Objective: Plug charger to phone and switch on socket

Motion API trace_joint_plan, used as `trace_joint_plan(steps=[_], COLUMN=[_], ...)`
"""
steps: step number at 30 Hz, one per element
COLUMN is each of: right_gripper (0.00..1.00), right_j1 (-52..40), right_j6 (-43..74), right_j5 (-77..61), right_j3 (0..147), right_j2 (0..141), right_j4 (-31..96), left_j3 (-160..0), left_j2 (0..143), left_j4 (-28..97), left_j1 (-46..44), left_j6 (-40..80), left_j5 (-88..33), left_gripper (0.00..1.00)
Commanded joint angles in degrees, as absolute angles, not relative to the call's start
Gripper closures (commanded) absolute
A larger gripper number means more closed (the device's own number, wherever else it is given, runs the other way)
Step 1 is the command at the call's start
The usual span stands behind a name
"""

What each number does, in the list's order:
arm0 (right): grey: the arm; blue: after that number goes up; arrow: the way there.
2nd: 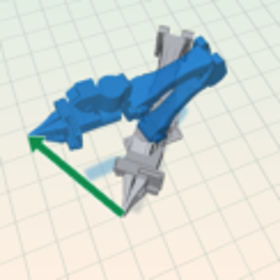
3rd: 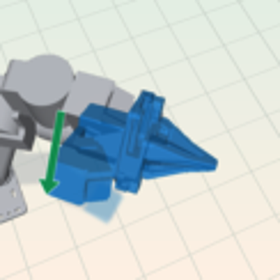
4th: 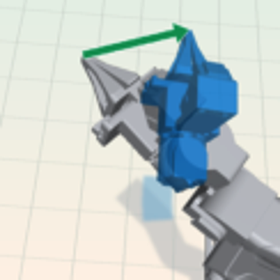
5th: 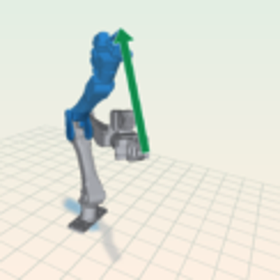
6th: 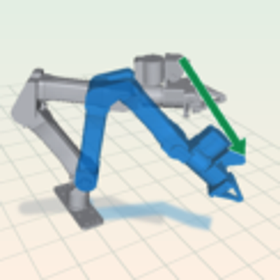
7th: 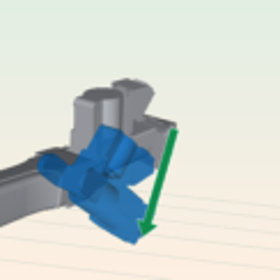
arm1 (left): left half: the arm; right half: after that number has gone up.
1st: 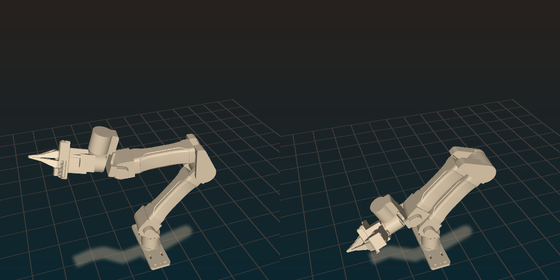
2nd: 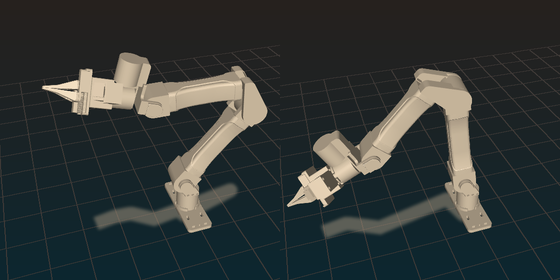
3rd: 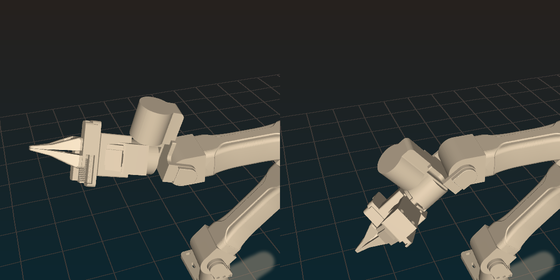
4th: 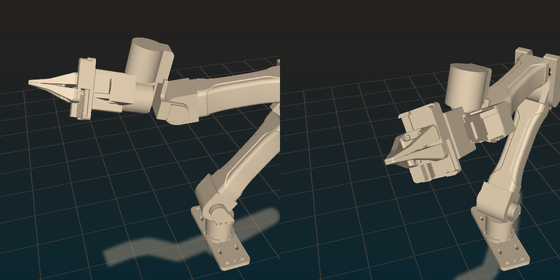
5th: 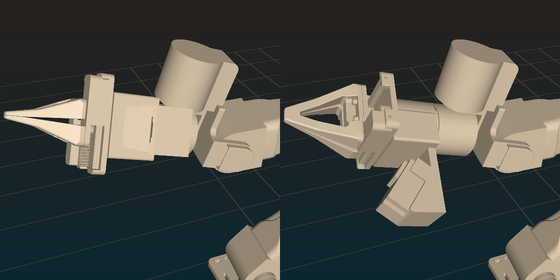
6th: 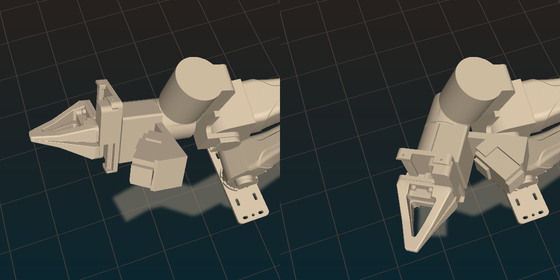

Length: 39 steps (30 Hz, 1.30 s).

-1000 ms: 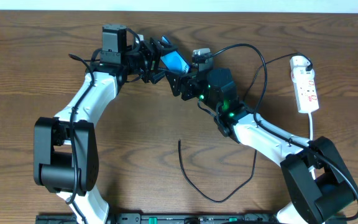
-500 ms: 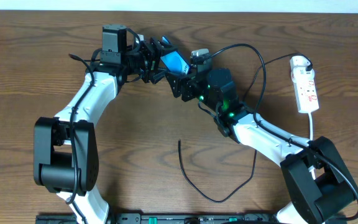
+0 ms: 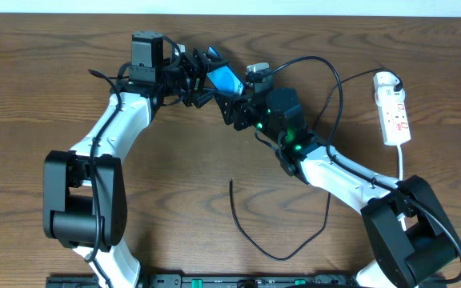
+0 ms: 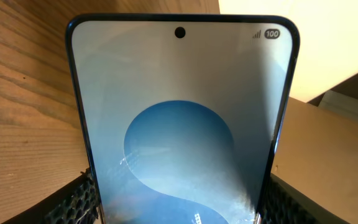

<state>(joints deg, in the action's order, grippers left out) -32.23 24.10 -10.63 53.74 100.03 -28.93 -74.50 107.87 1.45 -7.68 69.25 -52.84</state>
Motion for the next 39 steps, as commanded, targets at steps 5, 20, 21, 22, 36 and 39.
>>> trace_joint_plan(steps=[5,20,21,22,36,39], right_gripper=[0.45,0.8,0.83,0.87,0.99,0.99], right_j1=[-32.69,-32.67,-32.67,-32.67,-32.69,-32.67], right_j6=[24.08,24.1,24.1,24.1,24.14,24.14], right_j5=[-10.22,-10.68,-10.68,-10.68,-10.68,-10.68], right_j3=[54.78,54.78,54.78,54.78,54.78,54.78], right_j2=[100.51,100.51,100.51,100.51,100.51,100.51], right_j4=[-28.86,-28.84,-28.84,-28.84,-28.86,-28.86], left_j3=[-74.7,-74.7,-74.7,-74.7,-74.7,-74.7], left_j2=[106.41,106.41,106.41,106.41,106.41,106.41], left_j4=[0.95,0.95,0.95,0.95,0.95,0.95], left_j1=[-7.86,-7.86,-7.86,-7.86,-7.86,-7.86], left_j6=[69.76,69.73,69.73,69.73,69.73,69.73], left_j5=[-55.05,-55.05,-55.05,-55.05,-55.02,-55.0], left_gripper=[0.93,0.93,0.92,0.93,0.93,0.93])
